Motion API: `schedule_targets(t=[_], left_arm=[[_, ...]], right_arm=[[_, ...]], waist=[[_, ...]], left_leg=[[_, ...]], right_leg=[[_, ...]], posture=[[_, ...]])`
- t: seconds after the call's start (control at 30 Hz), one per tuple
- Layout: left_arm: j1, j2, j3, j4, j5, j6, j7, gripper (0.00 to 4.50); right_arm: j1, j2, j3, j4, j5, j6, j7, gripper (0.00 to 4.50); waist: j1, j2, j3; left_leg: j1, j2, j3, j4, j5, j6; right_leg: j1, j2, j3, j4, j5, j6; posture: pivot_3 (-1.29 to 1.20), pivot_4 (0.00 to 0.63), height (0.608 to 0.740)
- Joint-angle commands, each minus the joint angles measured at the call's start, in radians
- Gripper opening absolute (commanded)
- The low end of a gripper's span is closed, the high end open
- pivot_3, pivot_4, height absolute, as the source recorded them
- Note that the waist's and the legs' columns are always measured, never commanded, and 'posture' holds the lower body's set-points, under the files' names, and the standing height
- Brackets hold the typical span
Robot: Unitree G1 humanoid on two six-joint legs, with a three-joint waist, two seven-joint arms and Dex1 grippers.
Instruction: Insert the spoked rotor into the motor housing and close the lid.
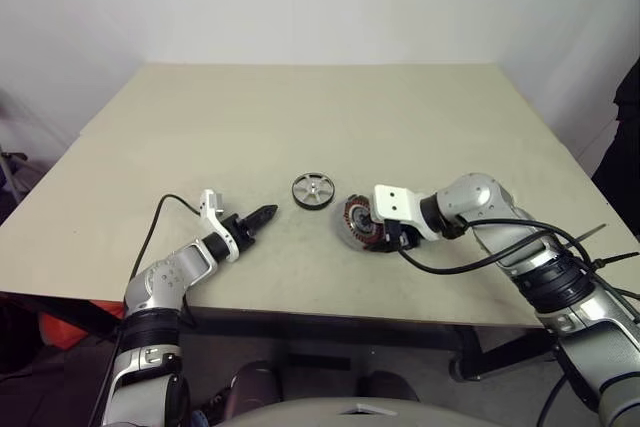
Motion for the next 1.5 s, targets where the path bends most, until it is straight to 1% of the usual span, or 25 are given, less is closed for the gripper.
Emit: schedule_targets(t=[0.03,0.23,0.33,0.4,0.47,0.53,0.87,1.03,1.17,1.3,1.5], left_arm=[[0.037,0.003,-0.015,0.050,0.039,0.024,0.045,2.02],[0.056,-0.004,-0.026,0.023,0.037,0.033,0.048,2.02],[0.067,-0.008,-0.027,0.004,0.033,0.038,0.054,2.02],[0.074,-0.010,-0.026,-0.006,0.030,0.040,0.059,2.02],[0.080,-0.011,-0.024,-0.015,0.028,0.043,0.062,2.02],[0.084,-0.011,-0.021,-0.022,0.026,0.044,0.066,2.02],[0.052,-0.004,-0.024,0.012,0.030,0.043,0.062,2.02],[-0.006,-0.009,0.002,0.056,0.010,0.034,0.059,2.02],[-0.096,-0.060,0.068,0.144,-0.038,0.033,0.114,2.02],[-0.158,-0.093,0.132,0.234,-0.075,0.044,0.151,2.02],[-0.204,-0.139,0.100,0.288,-0.054,0.079,0.161,2.02]], right_arm=[[-0.040,0.025,-0.016,-0.032,0.010,0.027,-0.019,2.03],[-0.073,0.080,-0.007,0.062,-0.016,0.079,-0.076,2.03],[-0.084,0.083,-0.005,0.075,-0.009,0.102,-0.067,2.03],[-0.090,0.084,-0.005,0.087,-0.012,0.096,-0.074,2.72],[-0.094,0.084,-0.006,0.090,-0.013,0.090,-0.081,3.25],[-0.099,0.080,-0.007,0.082,-0.009,0.080,-0.077,3.93],[-0.117,0.073,-0.062,-0.032,0.050,0.102,-0.068,3.93],[-0.117,0.106,-0.125,-0.092,0.115,0.150,-0.110,3.93],[-0.082,0.131,-0.164,-0.115,0.133,0.201,-0.186,3.93],[-0.051,0.127,-0.181,-0.157,0.153,0.239,-0.227,3.93],[-0.016,0.094,-0.195,-0.210,0.169,0.266,-0.258,3.93]], waist=[[0.000,0.000,0.000],[-0.006,-0.001,0.000],[-0.006,-0.003,0.000],[-0.006,-0.004,0.000],[-0.006,-0.004,0.000],[-0.006,-0.004,0.000],[-0.005,-0.004,0.000],[0.001,-0.004,0.000],[0.016,-0.004,0.000],[0.028,-0.005,0.001],[0.041,-0.005,0.002]], left_leg=[[0.000,0.000,0.000,0.000,0.000,0.000],[0.001,0.000,0.000,-0.001,0.000,-0.001],[0.001,0.000,0.000,0.000,0.001,-0.001],[0.001,0.000,0.000,-0.001,0.000,-0.001],[0.001,0.000,0.000,-0.001,0.000,-0.001],[0.001,0.000,0.000,-0.003,0.000,-0.001],[0.001,0.000,0.000,-0.003,0.001,-0.001],[0.005,0.000,0.000,-0.004,0.001,-0.002],[0.006,0.000,0.000,-0.003,0.003,-0.004],[0.006,0.000,0.000,-0.003,0.004,-0.006],[0.006,0.000,0.000,-0.003,0.005,-0.008]], right_leg=[[0.000,0.000,0.000,0.000,0.000,0.000],[0.000,0.000,0.000,0.000,0.000,0.000],[0.001,0.000,0.000,0.000,0.000,0.000],[0.001,0.000,0.000,0.000,0.000,0.000],[0.000,0.000,0.000,0.000,0.000,0.000],[0.000,0.000,0.000,0.000,0.000,-0.001],[0.000,0.000,0.000,0.000,-0.001,-0.002],[0.003,0.000,0.000,0.000,-0.001,-0.002],[0.005,0.000,0.000,0.001,-0.004,0.003],[0.007,0.000,0.000,0.001,-0.005,0.005],[0.008,0.000,0.000,0.001,-0.005,0.006]], posture=[[0.00,0.000,0.740],[0.00,0.000,0.740],[0.00,0.000,0.740],[0.00,0.000,0.740],[0.00,0.000,0.740],[0.00,0.000,0.740],[0.00,0.000,0.740],[0.00,0.000,0.740],[0.00,0.000,0.740],[0.00,0.000,0.740],[0.00,0.000,0.740]])
